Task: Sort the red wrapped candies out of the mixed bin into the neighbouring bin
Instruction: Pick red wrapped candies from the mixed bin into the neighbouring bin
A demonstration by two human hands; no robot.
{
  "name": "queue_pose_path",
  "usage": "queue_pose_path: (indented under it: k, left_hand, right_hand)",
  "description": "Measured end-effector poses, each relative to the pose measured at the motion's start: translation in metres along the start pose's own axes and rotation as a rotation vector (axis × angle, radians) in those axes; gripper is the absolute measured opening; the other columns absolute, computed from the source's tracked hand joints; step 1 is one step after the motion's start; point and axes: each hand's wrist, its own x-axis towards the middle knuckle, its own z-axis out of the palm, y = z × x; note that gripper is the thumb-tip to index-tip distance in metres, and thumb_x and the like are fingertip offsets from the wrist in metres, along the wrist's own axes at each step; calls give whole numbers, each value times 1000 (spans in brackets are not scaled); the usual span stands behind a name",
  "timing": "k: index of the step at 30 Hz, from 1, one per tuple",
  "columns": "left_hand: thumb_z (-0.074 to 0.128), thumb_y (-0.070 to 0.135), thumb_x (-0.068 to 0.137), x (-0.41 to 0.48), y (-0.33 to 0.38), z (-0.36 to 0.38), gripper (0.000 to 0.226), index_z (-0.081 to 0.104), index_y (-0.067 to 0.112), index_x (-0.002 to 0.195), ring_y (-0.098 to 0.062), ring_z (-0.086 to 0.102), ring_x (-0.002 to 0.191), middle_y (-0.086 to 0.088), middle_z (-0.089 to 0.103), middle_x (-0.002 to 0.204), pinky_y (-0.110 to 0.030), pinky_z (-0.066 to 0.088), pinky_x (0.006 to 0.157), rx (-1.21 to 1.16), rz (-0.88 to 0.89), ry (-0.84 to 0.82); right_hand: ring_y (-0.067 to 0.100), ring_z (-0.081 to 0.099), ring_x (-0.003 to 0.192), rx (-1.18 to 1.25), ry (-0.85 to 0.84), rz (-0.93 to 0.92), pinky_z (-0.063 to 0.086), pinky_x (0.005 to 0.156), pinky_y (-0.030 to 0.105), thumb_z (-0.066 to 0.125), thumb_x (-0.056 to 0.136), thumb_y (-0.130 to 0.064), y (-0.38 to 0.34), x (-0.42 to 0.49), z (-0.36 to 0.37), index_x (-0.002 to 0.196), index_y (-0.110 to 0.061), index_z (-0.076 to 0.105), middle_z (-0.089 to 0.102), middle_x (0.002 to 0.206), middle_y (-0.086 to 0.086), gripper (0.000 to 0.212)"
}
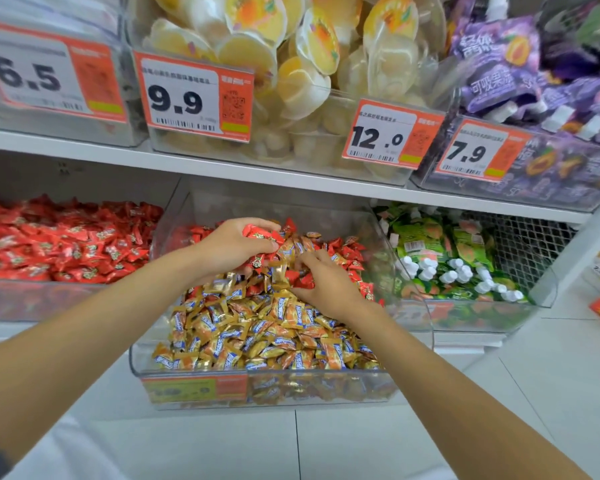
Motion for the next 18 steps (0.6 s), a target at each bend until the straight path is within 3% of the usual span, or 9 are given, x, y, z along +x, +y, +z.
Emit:
queue_pose_path:
  k: [3,5,7,10,15,18]
  left_hand:
    - [67,22,89,-3,-1,-1,27,68,35,112,-6,48,47,-4,66,80,-20,48,49,18,11,-22]
    - [68,22,88,-2,-2,-1,21,70,32,107,-5,49,48,-6,70,89,-21,49,52,34,17,0]
    - [71,27,85,1,-5,-3,19,69,31,104,-12,52,57,-8,71,98,-25,50,56,51,15,43]
    - [76,38,80,2,-9,-5,26,65,29,102,-15,54,65,-4,64,98,-24,47,55,82,27,70]
    - [75,33,82,0,-9,-3,24,60,20,95,-16,49,51,5,54,76,-26,43,51,181,92,91]
    - [72,29,85,1,-8,-1,15,61,22,92,-21,51,59,3,58,95,-31,48,55,192,110,89]
  right_hand:
    - [19,56,108,108,3,-2,44,89,30,71,87,-29,4,-2,-10,115,-17,59,57,122,2,33]
    - [5,59,86,287,-9,29,43,73,21,69,89,-27,2,-8,-23,105,-22,61,62,107,-3,18]
    - [7,56,58,480,-18,59,41,55,23,67,91,-22,2,-16,-35,101,-22,62,64,85,-1,11]
    - [22,65,61,582,-37,91,41,52,26,63,94,-19,2,-27,-55,123,-26,60,64,78,-3,30]
    - [8,66,61,673,-78,93,38,48,22,60,96,-15,5,-42,-80,139,-35,44,64,65,-12,50]
    - [6,53,49,625,-84,86,40,49,22,61,95,-18,8,-48,-87,143,-41,35,62,66,-10,59]
